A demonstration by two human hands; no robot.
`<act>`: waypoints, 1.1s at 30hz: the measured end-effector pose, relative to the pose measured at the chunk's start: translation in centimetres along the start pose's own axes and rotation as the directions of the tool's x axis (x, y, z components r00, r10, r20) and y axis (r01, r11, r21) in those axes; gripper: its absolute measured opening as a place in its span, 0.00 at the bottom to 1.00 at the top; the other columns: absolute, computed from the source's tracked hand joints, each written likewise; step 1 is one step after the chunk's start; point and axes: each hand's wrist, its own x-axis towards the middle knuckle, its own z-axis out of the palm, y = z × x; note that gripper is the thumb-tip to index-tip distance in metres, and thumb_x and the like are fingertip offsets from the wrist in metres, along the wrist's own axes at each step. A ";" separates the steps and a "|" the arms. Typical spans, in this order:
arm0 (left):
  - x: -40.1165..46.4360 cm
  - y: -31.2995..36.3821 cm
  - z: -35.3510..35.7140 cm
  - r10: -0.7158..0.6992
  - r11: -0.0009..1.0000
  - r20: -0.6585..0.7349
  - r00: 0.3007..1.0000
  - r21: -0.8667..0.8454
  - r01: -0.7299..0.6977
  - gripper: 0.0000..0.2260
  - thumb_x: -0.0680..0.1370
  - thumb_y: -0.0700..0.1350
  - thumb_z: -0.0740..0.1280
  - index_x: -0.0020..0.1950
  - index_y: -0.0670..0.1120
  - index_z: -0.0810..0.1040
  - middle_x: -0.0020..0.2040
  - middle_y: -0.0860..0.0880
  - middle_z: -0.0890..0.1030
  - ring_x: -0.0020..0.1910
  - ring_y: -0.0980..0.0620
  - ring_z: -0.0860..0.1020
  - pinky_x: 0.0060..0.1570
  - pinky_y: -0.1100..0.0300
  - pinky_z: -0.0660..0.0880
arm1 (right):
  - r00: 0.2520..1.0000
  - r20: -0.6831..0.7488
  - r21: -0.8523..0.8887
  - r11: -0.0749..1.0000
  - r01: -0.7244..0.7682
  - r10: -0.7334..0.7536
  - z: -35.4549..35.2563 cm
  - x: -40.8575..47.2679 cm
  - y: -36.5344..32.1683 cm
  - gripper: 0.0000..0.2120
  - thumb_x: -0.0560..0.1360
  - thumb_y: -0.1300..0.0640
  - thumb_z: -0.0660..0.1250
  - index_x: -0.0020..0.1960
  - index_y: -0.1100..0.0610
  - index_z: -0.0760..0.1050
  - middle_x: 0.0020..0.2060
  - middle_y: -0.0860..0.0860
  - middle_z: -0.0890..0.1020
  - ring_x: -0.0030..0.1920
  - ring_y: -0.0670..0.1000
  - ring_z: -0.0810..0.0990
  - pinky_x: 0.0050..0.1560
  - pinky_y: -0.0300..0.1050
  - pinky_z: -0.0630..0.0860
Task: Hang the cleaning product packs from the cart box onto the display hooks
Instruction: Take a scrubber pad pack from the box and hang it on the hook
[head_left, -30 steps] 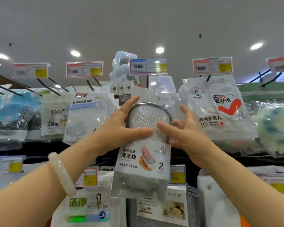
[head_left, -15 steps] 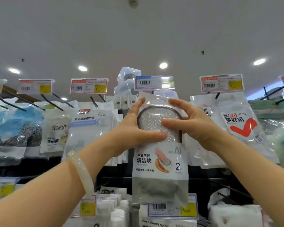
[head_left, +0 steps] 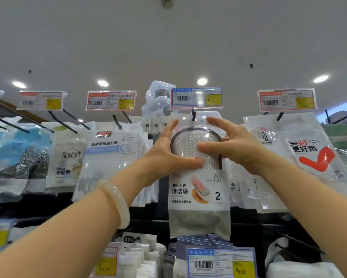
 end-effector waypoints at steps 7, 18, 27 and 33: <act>1.0 -3.5 0.6 -0.077 0.992 -0.057 0.995 0.096 0.082 0.51 0.64 0.47 0.80 0.74 0.66 0.48 0.67 0.49 0.69 0.61 0.47 0.76 0.61 0.47 0.75 | 0.996 -0.068 -0.401 0.912 -0.086 0.064 2.1 0.9 2.3 0.38 0.71 0.52 0.72 0.75 0.48 0.57 0.70 0.52 0.63 0.65 0.53 0.70 0.60 0.44 0.69; 0.8 -6.3 4.0 -0.095 0.869 -0.113 0.989 0.474 0.138 0.55 0.67 0.48 0.77 0.75 0.61 0.36 0.76 0.40 0.50 0.72 0.40 0.61 0.69 0.46 0.65 | 0.966 -0.056 -0.723 0.658 -0.213 0.250 4.0 -0.1 3.7 0.41 0.76 0.54 0.66 0.77 0.47 0.41 0.76 0.54 0.34 0.77 0.59 0.43 0.75 0.56 0.53; -4.4 -2.7 3.7 0.059 0.800 -0.048 0.997 0.599 -0.019 0.45 0.73 0.44 0.71 0.77 0.60 0.42 0.77 0.46 0.40 0.76 0.44 0.50 0.72 0.52 0.58 | 0.983 -0.049 -0.756 0.636 -0.154 0.179 4.9 -5.0 0.8 0.35 0.76 0.58 0.65 0.77 0.52 0.50 0.78 0.53 0.45 0.77 0.57 0.51 0.73 0.52 0.57; -11.0 2.2 1.3 0.167 0.648 -0.055 0.984 0.759 -0.068 0.43 0.73 0.46 0.72 0.78 0.53 0.47 0.78 0.44 0.47 0.77 0.46 0.50 0.73 0.53 0.53 | 0.999 0.038 -0.696 0.717 0.040 -0.018 7.6 -8.5 -3.9 0.33 0.75 0.58 0.67 0.76 0.53 0.55 0.76 0.53 0.53 0.76 0.56 0.52 0.74 0.50 0.54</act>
